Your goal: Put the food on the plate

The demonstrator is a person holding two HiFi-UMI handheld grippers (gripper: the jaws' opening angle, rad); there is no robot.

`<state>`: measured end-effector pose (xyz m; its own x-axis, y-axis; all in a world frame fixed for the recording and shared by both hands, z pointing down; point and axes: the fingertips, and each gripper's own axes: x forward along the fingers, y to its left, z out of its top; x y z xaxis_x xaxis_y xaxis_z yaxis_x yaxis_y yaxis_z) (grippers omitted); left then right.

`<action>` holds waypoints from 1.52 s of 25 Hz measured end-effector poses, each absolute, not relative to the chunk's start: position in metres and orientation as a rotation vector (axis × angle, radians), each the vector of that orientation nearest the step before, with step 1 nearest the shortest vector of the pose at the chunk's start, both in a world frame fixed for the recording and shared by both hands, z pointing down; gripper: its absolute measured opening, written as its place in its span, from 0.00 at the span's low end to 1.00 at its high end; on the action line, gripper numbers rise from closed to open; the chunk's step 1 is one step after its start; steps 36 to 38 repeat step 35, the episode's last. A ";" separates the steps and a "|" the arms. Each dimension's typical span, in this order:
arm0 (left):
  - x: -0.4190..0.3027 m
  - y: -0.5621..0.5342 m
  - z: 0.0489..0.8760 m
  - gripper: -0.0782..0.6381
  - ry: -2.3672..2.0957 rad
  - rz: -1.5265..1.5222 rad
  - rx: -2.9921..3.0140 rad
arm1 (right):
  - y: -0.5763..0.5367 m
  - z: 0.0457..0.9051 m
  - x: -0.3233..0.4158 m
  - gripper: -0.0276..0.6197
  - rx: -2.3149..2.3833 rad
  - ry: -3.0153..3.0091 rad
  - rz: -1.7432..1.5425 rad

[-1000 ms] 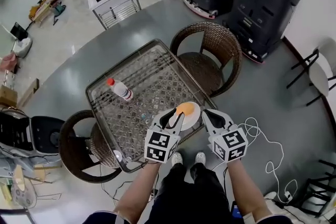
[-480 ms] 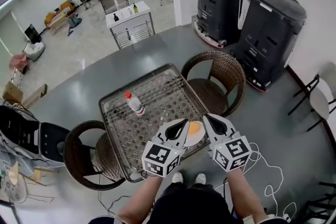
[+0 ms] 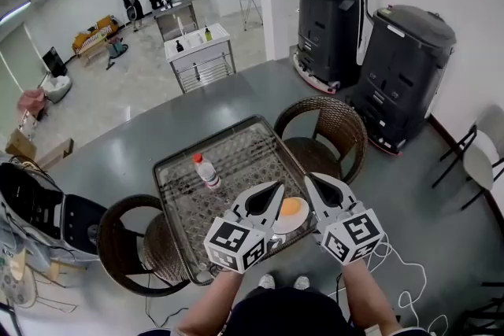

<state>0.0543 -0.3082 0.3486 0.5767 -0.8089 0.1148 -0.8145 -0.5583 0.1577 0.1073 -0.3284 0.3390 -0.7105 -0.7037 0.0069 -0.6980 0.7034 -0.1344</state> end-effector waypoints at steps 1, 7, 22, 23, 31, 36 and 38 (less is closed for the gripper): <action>0.054 -0.309 0.346 0.12 -1.362 0.039 2.618 | -0.328 0.336 0.107 0.05 -1.172 2.856 -0.191; 0.052 -0.308 0.340 0.12 -1.360 0.038 2.627 | -0.325 0.329 0.101 0.05 -1.145 2.865 -0.161; 0.051 -0.304 0.341 0.12 -1.344 0.038 2.631 | -0.321 0.336 0.100 0.05 -1.141 2.863 -0.191; 0.051 -0.304 0.341 0.12 -1.344 0.039 2.631 | -0.321 0.336 0.100 0.05 -1.140 2.861 -0.193; 0.051 -0.300 0.340 0.12 -1.339 0.049 2.634 | -0.318 0.336 0.099 0.05 -1.149 2.864 -0.204; 0.050 -0.299 0.341 0.12 -1.337 0.055 2.636 | -0.317 0.337 0.098 0.05 -1.153 2.866 -0.203; 0.050 -0.299 0.341 0.12 -1.337 0.055 2.636 | -0.317 0.337 0.098 0.05 -1.153 2.866 -0.203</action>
